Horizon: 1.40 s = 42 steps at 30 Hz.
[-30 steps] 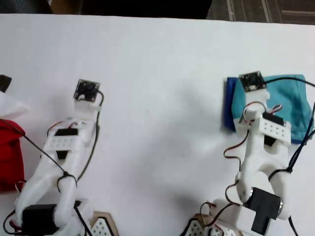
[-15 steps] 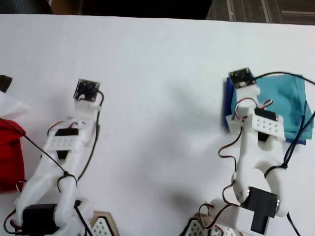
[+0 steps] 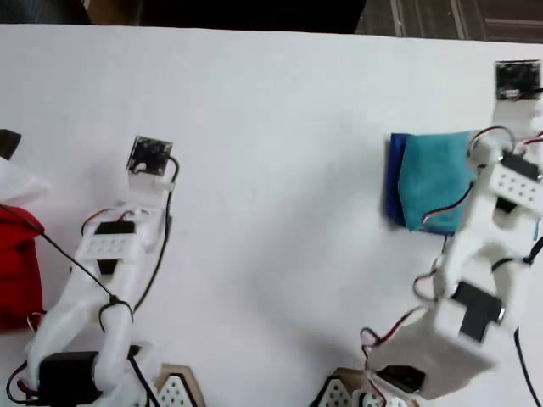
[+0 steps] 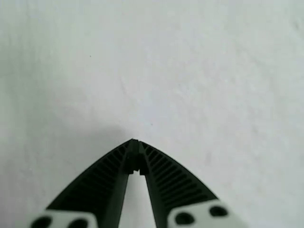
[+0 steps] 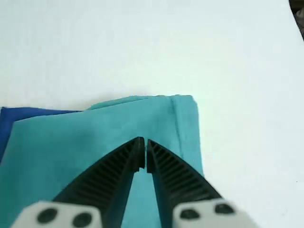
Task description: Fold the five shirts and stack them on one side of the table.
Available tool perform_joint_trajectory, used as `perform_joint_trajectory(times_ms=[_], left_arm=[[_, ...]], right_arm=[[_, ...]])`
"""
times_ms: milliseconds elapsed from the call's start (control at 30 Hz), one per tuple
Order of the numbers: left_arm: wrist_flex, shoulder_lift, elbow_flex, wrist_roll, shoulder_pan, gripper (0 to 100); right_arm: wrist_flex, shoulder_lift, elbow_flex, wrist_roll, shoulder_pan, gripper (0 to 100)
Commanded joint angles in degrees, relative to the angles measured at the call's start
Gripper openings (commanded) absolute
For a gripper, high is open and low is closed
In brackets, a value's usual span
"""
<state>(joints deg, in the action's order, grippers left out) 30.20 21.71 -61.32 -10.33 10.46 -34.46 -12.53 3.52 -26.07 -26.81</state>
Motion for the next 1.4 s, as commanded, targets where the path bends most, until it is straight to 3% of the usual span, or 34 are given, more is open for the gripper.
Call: perform_joint_trajectory(times_ms=[0,367,700,900,1133,1200,1367], left_arm=[[-1.1,-0.1,-0.1,0.5,0.1,3],[-1.1,-0.1,-0.1,0.7,0.1,3],[-1.1,-0.1,-0.1,0.6,0.1,3],[-1.1,-0.1,-0.1,0.5,0.1,3],[-1.1,-0.1,-0.1,0.5,0.0,3],[-1.1,-0.1,-0.1,0.7,0.0,3],[-1.1,-0.1,-0.1,0.7,0.0,3]], right_arm=[[1.1,-11.1,-14.1,0.5,-3.3,2.0],[-5.7,-34.5,-35.1,0.2,-8.8,2.0],[-19.6,-34.7,-48.4,0.6,-7.6,2.0],[-38.0,-28.6,-59.4,0.6,-2.2,2.1],[-61.3,-22.4,-64.9,0.2,8.9,2.1],[-64.1,-21.4,-63.2,0.5,12.9,2.1],[-64.0,-14.9,-42.9,2.7,20.4,2.1]])
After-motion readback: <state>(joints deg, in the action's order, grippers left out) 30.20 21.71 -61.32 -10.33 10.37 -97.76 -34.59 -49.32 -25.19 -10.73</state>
